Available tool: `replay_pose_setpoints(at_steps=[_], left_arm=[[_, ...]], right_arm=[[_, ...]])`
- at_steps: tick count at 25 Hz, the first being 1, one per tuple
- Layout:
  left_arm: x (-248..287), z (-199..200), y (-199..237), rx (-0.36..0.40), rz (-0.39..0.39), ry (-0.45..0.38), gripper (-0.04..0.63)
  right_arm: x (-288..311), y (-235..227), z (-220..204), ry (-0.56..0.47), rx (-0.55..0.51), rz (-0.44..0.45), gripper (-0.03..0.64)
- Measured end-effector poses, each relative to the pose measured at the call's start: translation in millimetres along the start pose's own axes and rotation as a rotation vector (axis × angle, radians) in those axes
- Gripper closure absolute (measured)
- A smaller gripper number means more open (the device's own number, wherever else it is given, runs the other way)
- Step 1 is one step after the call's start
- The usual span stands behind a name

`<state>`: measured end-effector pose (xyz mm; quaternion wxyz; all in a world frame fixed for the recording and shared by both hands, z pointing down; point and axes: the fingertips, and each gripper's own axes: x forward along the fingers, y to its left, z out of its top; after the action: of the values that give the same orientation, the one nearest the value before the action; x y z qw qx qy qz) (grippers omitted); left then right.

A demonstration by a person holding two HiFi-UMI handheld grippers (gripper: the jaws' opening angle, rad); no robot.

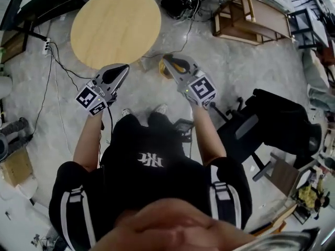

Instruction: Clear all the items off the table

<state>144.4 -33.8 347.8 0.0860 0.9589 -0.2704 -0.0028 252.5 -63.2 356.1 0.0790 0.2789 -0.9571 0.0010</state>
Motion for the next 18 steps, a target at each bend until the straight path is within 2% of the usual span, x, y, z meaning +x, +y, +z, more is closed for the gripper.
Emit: replay_pose_setpoints(at_steps=[4,8,13,18], left_arm=[[-65,37,10,-0.027,0.028,-0.071,0.583],[-132,66,30,-0.041,0.031,-0.135,0.583],[-220,82,57,-0.196,-0.038,-0.208,0.583],[-287,81,75,-0.164,-0.083,-0.192,0.583]], right_arm=[[31,55,38,-0.019,0.025,0.071,0.611],[70,98,74,-0.041,0.035,0.083,0.611],[112,146,97,-0.09,0.12,0.038,0.612],[158,200,111,-0.101,0.141,0.041,0.612]])
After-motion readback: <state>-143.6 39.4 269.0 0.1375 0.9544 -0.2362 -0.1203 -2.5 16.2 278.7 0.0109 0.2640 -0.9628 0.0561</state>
